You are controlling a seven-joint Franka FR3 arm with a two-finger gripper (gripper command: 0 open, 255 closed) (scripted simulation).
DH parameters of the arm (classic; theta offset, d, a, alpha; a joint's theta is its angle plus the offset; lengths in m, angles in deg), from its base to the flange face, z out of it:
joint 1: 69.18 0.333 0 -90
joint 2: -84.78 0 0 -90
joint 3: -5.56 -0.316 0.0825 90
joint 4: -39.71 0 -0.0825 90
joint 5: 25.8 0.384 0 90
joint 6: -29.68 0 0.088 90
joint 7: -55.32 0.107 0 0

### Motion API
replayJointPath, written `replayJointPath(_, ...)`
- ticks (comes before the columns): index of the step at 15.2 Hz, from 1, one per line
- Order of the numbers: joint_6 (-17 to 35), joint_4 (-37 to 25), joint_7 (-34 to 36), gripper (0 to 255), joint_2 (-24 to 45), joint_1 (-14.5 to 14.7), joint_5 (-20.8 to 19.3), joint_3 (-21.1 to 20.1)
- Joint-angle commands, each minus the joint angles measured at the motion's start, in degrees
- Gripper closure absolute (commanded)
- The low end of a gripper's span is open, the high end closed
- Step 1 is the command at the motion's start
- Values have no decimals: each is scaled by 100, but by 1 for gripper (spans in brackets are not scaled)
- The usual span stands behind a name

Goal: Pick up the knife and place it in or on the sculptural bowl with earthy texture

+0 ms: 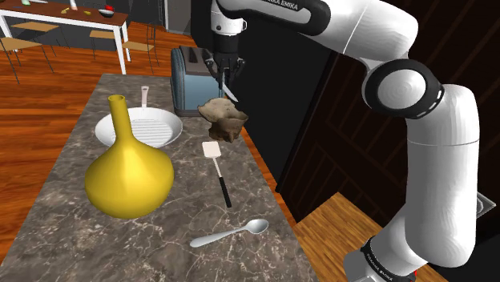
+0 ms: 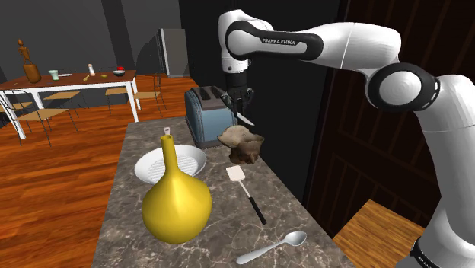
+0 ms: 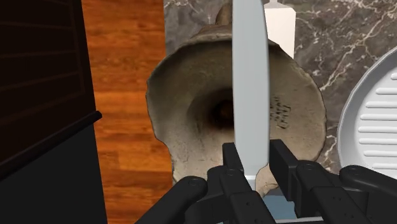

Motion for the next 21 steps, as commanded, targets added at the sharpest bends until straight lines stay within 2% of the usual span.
replayJointPath(1,223,306,16,255,-82,-64,25,-9)
replayJointPath(11,1136,1459,117,255,-307,-250,81,-23)
replayJointPath(18,1136,1459,117,255,-307,-250,81,-23)
replayJointPath(19,1136,1460,117,0,-307,-250,81,-23)
replayJointPath(21,1136,1459,117,0,-307,-250,81,-23)
